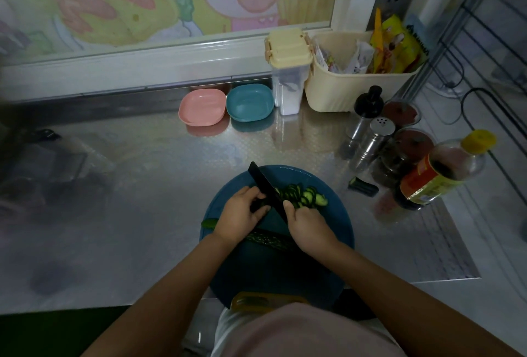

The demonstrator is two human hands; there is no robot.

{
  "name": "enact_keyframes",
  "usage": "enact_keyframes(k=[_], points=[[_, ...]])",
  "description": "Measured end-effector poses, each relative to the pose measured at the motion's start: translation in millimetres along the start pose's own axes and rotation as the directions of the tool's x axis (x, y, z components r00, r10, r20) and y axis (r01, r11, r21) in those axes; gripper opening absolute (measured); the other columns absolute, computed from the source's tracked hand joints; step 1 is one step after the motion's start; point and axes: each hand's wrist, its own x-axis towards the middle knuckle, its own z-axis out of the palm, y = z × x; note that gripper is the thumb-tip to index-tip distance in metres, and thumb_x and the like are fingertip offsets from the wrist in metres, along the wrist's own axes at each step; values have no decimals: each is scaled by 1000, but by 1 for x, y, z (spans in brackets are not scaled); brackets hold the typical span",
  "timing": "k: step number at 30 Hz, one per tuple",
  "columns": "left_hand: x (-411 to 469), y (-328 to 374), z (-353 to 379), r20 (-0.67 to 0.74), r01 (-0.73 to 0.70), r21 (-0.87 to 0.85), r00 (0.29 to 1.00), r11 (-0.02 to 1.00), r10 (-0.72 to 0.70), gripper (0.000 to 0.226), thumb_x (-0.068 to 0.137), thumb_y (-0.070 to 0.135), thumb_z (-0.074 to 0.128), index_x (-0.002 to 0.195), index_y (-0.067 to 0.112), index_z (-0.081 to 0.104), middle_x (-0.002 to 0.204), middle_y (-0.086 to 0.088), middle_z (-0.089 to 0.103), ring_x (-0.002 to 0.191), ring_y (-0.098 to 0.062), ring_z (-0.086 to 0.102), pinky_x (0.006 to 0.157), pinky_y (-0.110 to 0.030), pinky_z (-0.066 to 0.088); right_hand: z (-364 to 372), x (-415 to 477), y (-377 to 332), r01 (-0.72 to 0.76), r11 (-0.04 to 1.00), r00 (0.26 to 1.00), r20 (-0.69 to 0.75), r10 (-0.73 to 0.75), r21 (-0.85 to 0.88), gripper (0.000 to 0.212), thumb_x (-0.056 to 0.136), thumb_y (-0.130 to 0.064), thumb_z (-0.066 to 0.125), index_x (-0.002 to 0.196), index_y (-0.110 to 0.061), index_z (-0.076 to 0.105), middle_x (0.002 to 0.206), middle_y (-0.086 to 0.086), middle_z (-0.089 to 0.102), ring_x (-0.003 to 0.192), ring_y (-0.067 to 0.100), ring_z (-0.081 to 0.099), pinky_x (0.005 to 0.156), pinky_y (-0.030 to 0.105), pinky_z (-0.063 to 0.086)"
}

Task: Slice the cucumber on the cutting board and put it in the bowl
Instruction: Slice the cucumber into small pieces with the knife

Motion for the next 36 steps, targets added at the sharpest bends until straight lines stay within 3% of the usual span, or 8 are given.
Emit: enact_keyframes(k=[3,7,14,19,27,29,33,36], points=[[-2,-4,-2,34,-14,-6,999,1000,14,22,79,10,73,98,5,65,94,-5,61,84,-12,56,72,1,34,-3,-3,3,-11,999,1000,14,10,37,63,102,-40,20,51,-11,41,54,4,44,51,16,43,55,29,34],[-3,-4,-2,14,-20,3,1000,1000,20,19,79,9,73,96,5,64,93,-6,61,83,-12,54,70,-8,36,-6,-7,3,26,998,999,21,-27,48,63,102,-41,19,51,-11,41,53,3,43,49,15,40,50,30,30],[-3,-4,0,-1,-15,6,1000,1000,15,18,78,10,74,92,4,64,90,-7,61,81,-13,54,67,-12,36,-2,-5,4,68,997,998,7,-69,39,64,101,-43,16,52,-12,42,56,4,44,67,24,48,66,30,32],[-2,-3,0,-3,-12,5,1000,1000,12,18,78,11,74,92,5,64,89,-4,59,80,-11,53,66,-12,35,-2,-4,1,32,998,999,25,-33,48,63,102,-43,15,56,-12,44,59,4,45,77,29,54,81,37,43],[-3,-3,0,-10,-21,-2,1000,1000,21,18,78,8,74,93,5,65,89,-4,60,80,-11,53,68,-6,35,2,1,-6,36,999,999,25,-36,-13,60,103,-40,15,55,-15,43,61,3,46,88,33,58,98,40,39],[-4,-3,1,-14,-16,-1,1000,1000,16,18,78,9,73,94,5,65,90,-4,60,81,-11,54,68,-8,35,4,-1,-2,38,999,999,18,-38,-10,61,103,-40,16,54,-14,43,58,2,43,84,32,57,96,40,40],[-5,-4,1,-21,-15,0,1000,1000,15,17,79,11,74,92,5,64,90,-7,61,81,-12,55,68,-13,39,3,-4,6,-4,1000,1000,2,4,25,62,102,-42,16,56,-11,44,59,4,44,76,24,50,68,29,35],[-5,-4,1,-29,-11,5,1000,1000,11,18,79,12,74,92,5,65,90,-7,61,80,-12,55,68,-13,39,1,-6,10,-6,999,1000,10,6,45,62,101,-43,17,55,-11,42,60,6,43,74,25,48,64,29,33]])
